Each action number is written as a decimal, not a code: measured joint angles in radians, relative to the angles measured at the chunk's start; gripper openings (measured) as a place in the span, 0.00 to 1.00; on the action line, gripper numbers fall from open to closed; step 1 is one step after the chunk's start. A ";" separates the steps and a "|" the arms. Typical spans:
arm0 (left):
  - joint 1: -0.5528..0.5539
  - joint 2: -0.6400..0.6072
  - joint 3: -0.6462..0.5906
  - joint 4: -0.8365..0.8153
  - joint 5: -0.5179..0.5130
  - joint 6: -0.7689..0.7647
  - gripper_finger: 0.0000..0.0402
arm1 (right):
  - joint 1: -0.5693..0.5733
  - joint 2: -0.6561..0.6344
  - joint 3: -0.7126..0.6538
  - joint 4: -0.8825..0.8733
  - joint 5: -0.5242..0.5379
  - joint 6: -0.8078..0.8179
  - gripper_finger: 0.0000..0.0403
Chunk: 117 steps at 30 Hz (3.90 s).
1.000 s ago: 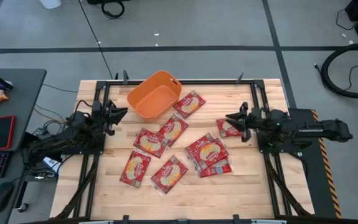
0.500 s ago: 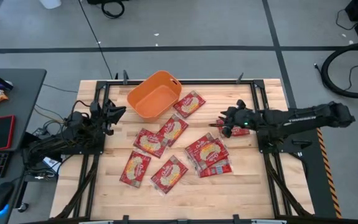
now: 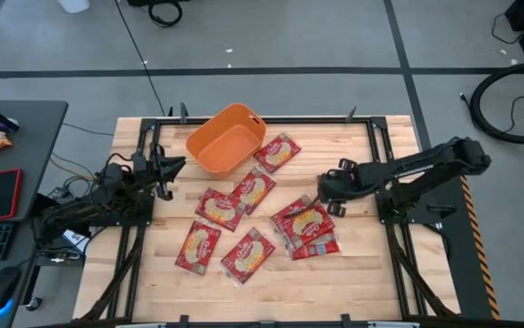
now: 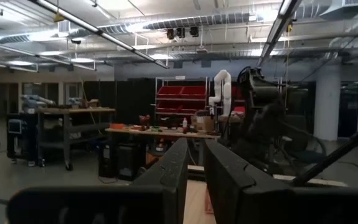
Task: Sort popcorn bags into baskets
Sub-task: Put the red popcorn bag into the orange bin
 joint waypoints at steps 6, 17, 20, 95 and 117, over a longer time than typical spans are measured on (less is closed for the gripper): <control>0.000 0.000 0.000 0.000 0.000 -0.013 0.14 | 0.056 0.118 0.006 -0.076 -0.070 0.027 0.50; 0.000 0.000 0.000 0.000 0.000 -0.016 0.14 | 0.060 0.301 0.006 -0.075 -0.017 0.003 0.49; 0.000 0.000 0.000 0.000 0.000 -0.016 0.14 | 0.050 0.333 0.006 -0.075 -0.013 -0.015 0.45; 0.000 0.003 0.000 -0.007 -0.003 -0.017 0.14 | -0.335 0.810 0.857 0.807 -0.012 -1.154 0.03; 0.000 0.003 0.000 -0.007 -0.004 -0.038 0.14 | -0.204 0.678 0.993 0.170 0.062 -0.830 0.34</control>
